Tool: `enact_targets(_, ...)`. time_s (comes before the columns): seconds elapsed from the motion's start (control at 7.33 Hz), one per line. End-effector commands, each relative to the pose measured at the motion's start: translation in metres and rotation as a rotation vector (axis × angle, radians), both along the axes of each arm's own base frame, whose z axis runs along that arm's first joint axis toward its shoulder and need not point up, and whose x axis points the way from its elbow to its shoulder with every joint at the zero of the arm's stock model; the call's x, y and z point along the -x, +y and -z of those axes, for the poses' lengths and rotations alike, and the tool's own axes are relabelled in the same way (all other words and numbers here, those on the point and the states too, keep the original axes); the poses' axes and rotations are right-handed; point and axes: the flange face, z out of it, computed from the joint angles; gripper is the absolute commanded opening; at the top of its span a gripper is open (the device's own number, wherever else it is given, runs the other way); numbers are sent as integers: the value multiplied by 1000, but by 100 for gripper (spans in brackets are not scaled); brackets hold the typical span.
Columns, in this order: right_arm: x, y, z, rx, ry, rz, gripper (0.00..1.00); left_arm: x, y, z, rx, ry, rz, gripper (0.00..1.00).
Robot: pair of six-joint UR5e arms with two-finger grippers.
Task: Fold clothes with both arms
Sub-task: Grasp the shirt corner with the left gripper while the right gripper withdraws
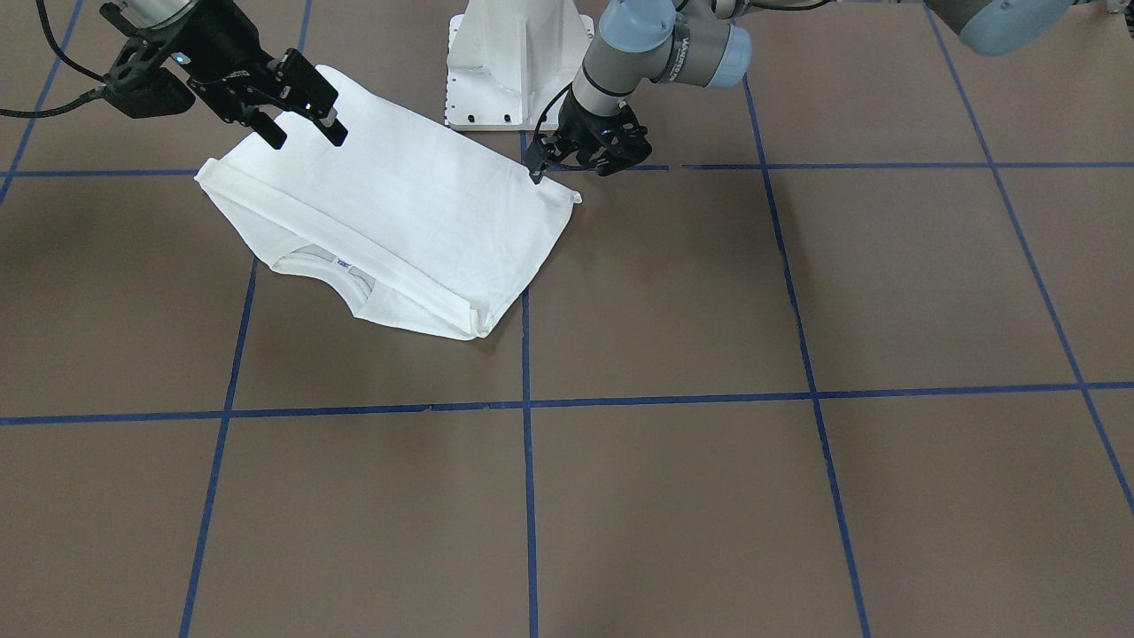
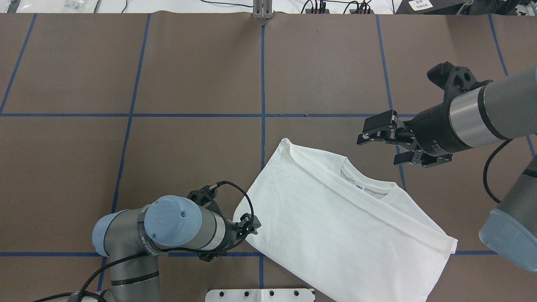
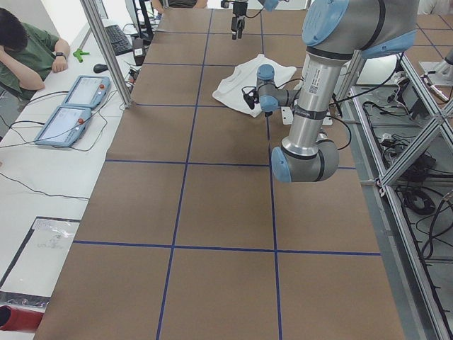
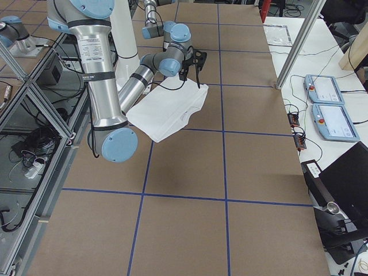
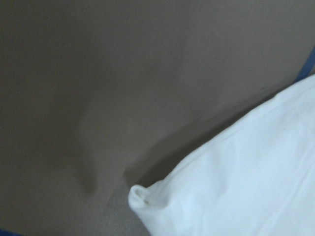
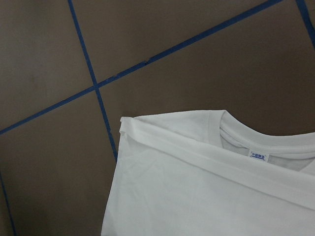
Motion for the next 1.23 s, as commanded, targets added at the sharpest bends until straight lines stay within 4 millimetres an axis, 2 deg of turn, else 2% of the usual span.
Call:
enact_targets(0.0, 2, -1, -1, 2, 3, -1, 100, 12, -32, -5, -34, -14, 36, 98)
enact_targets(0.27, 3, -3, -4, 6, 7, 0, 100, 10, -39, -8, -56, -22, 33, 98)
enact_targets(0.68, 4, -5, -6, 9, 12, -4, 100, 1, -37, -7, -55, -18, 23, 98)
enact_targets(0.82, 3, -5, -6, 9, 12, -2, 100, 1, -37, -8, -55, -19, 23, 93)
enact_targets(1.09, 3, -6, -6, 10, 12, -6, 100, -1, -35, -10, -54, -22, 19, 69)
